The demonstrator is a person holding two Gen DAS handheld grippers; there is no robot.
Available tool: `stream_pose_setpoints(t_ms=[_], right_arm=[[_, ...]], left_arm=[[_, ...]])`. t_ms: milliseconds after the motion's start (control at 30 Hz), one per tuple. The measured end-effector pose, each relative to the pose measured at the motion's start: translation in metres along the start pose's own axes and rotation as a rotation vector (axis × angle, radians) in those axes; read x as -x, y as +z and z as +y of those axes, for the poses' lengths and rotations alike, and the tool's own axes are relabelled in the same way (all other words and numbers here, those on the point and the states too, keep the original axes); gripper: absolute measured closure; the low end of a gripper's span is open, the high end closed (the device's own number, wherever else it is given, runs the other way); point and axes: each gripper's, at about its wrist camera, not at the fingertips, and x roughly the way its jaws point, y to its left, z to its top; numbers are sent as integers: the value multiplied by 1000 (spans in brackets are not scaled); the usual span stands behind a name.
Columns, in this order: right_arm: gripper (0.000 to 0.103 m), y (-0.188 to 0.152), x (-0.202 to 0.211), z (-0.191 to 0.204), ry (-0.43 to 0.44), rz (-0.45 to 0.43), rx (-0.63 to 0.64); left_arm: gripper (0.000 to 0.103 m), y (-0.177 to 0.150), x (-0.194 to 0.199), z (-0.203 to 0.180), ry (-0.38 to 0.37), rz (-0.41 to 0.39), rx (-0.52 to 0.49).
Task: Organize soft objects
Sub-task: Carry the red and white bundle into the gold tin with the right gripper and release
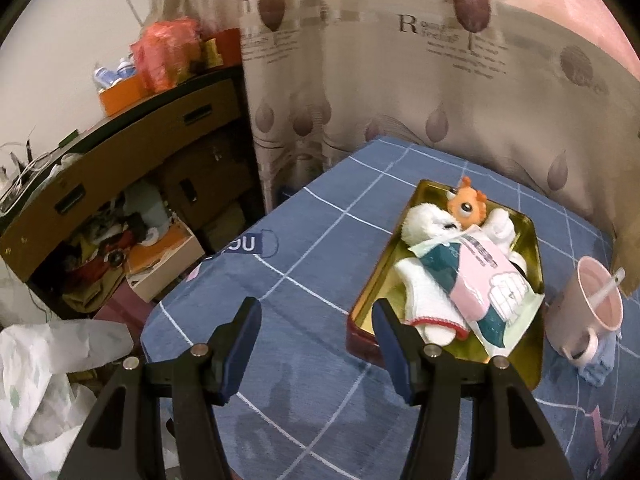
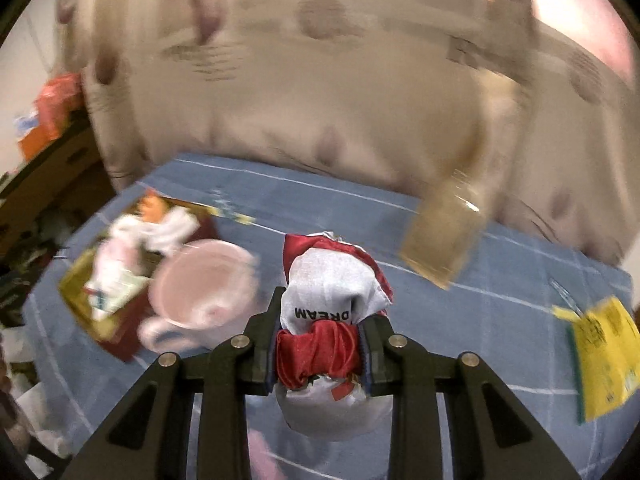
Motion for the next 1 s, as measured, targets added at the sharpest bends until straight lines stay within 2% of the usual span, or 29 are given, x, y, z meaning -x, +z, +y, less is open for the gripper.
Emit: stream_pose_setpoints(t_ms=[233,467,700,1000], right_arm=[[76,30,-10,78,154,-11,78],[76,48,-35,149,251,7,146],[74,57,-65,196,298,46,187],[68,59,-101,224,317,116,191]], left_arm=[[44,2,-3,12,19,12,55],[44,4,-7,23,43,22,98],[44,4,-15,30,53,46,124],[44,3,-22,31,59,70,130]])
